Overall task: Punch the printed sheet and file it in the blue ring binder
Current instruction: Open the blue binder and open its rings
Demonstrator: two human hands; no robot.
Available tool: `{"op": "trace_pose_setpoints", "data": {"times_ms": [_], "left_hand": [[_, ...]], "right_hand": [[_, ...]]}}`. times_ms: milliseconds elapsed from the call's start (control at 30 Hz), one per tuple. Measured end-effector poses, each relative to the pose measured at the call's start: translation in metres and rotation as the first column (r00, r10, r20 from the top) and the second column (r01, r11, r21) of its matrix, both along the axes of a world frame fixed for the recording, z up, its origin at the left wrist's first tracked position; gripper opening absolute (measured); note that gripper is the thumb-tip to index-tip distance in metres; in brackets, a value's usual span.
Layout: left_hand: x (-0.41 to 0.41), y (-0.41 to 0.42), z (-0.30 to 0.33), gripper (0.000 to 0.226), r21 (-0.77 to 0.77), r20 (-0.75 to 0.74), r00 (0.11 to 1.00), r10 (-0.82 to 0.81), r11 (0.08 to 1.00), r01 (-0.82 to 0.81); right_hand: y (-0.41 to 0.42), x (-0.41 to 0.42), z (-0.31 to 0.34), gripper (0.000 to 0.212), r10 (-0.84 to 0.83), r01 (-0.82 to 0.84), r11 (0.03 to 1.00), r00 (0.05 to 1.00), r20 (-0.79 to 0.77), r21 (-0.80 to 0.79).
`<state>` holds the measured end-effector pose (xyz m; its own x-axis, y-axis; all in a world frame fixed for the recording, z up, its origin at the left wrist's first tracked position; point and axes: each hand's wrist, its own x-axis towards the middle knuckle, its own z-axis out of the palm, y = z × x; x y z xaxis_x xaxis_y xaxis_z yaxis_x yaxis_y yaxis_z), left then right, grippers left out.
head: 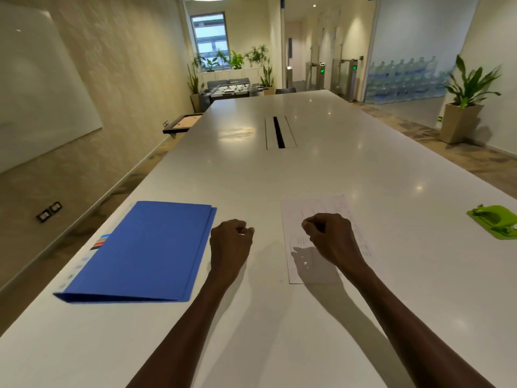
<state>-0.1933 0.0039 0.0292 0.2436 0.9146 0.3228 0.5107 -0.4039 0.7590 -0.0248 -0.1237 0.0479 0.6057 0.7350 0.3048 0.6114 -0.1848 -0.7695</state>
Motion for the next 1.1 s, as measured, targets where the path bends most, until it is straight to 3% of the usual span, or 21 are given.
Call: {"op": "trace_pose_setpoints", "data": {"times_ms": [300, 700, 967, 1100], "left_hand": [[-0.035, 0.002, 0.0, 0.026, -0.011, -0.014, 0.998, 0.064, 0.998, -0.064], [-0.141, 0.039, -0.016, 0.029, 0.037, -0.079, 0.997, -0.015, 0.999, 0.018], [-0.207, 0.067, -0.029, 0.042, 0.004, -0.106, 0.975, -0.197, 0.98, 0.198], [-0.218, 0.075, -0.033, 0.057, -0.011, -0.142, 0.931, -0.338, 0.941, 0.34]], "right_hand": [[0.021, -0.038, -0.003, 0.017, 0.16, -0.159, 0.987, 0.987, 0.029, -0.028], [0.064, -0.131, -0.023, 0.021, 0.217, -0.218, 0.976, 0.974, -0.058, -0.009], [0.095, -0.192, -0.056, 0.026, 0.221, -0.214, 0.973, 0.972, 0.078, -0.087], [0.102, -0.205, -0.071, 0.033, 0.25, -0.19, 0.952, 0.935, 0.253, -0.239]]}}
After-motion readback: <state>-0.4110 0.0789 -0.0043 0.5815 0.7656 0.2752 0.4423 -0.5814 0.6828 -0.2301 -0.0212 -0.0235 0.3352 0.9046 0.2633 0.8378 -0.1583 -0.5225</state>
